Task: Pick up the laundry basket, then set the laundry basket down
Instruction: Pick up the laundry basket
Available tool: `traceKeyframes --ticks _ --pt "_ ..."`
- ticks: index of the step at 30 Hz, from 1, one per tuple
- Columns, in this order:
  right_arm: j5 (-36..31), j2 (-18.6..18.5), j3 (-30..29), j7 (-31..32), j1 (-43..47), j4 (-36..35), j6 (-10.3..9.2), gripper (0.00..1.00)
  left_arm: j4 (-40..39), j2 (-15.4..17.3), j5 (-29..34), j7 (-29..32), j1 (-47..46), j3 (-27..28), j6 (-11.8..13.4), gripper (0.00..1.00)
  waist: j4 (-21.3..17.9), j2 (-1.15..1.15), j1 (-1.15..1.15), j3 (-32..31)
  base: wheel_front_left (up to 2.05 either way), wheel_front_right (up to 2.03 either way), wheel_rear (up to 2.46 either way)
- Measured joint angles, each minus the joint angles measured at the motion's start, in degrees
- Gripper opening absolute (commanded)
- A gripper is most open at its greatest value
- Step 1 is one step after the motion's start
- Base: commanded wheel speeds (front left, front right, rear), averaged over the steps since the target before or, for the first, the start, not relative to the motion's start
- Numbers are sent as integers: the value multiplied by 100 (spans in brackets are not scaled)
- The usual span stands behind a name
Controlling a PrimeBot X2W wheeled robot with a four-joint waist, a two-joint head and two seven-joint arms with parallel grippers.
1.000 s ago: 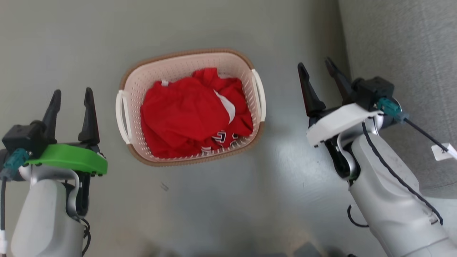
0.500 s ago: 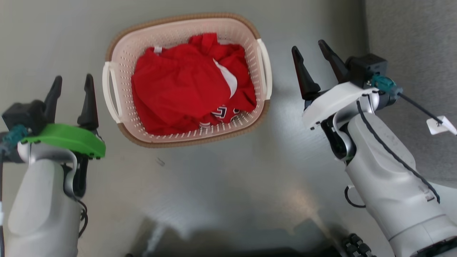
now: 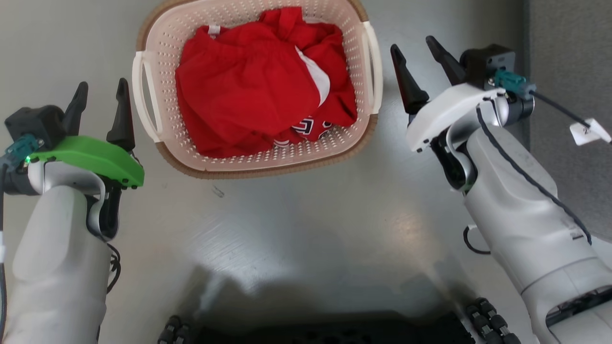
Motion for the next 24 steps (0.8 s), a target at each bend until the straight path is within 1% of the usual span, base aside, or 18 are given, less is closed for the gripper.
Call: traceKeyframes --ticks 8,14,18,24 --pt "59 1 160 137 -373 396 55 100 298 -26 -247 116 -354 -341 -4 100 75 0 0 260 0 0 0" --pt "268 -1 374 188 -561 526 115 100 450 -73 -456 177 -581 -653 -4 100 123 0 0 459 0 0 0" --pt "354 -1 520 198 -671 622 158 100 539 -84 -650 192 -724 -795 -5 100 172 0 0 577 0 0 0" --pt "413 -5 687 296 -820 843 168 100 759 -115 -826 249 -895 -959 -5 100 267 0 -1 711 0 0 0"
